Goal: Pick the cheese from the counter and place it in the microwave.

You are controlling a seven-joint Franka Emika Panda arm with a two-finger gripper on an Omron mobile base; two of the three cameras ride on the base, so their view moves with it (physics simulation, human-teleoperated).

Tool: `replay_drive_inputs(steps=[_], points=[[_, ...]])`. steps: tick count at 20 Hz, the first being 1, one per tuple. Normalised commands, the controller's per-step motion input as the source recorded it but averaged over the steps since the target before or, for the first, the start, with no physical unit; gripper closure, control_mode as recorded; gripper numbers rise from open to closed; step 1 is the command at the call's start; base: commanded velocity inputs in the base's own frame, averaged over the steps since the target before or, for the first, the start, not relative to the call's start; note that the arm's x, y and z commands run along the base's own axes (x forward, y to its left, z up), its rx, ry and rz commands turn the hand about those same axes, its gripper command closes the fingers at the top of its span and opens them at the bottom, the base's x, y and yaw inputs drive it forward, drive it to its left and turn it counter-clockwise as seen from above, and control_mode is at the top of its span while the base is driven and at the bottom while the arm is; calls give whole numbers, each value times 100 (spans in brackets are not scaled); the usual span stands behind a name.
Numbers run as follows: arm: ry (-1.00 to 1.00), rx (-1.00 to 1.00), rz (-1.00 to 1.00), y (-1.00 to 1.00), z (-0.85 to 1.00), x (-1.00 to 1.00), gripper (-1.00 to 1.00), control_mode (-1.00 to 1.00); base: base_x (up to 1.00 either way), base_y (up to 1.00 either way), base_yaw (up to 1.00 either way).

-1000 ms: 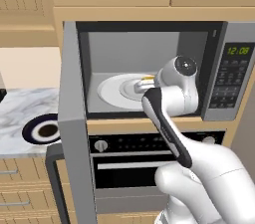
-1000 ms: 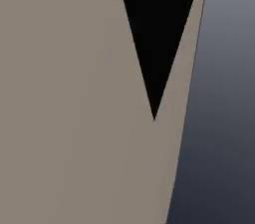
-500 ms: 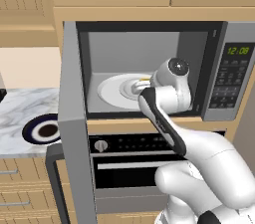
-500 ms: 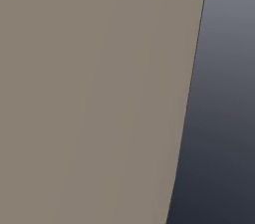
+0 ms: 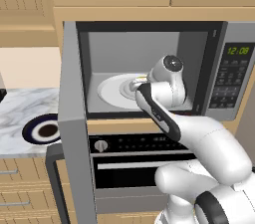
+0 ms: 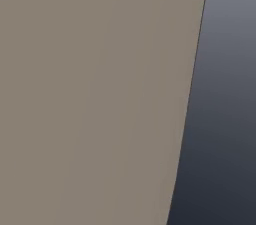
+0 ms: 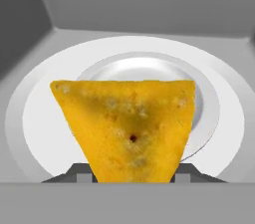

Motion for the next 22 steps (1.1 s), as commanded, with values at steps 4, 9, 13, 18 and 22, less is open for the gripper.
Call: replay_drive_inputs(steps=[4,9,13,18,22], points=[[2,0,0,0,-9,29,100,-100,0,0,0],[1,0,0,0,-20,8,100,-100,0,0,0],[0,0,0,0,-23,10,100,-100,0,0,0],[0,0,0,-1,-9,19,100,-100,0,0,0],[0,0,0,-2,-5,33,100,-100,0,0,0]])
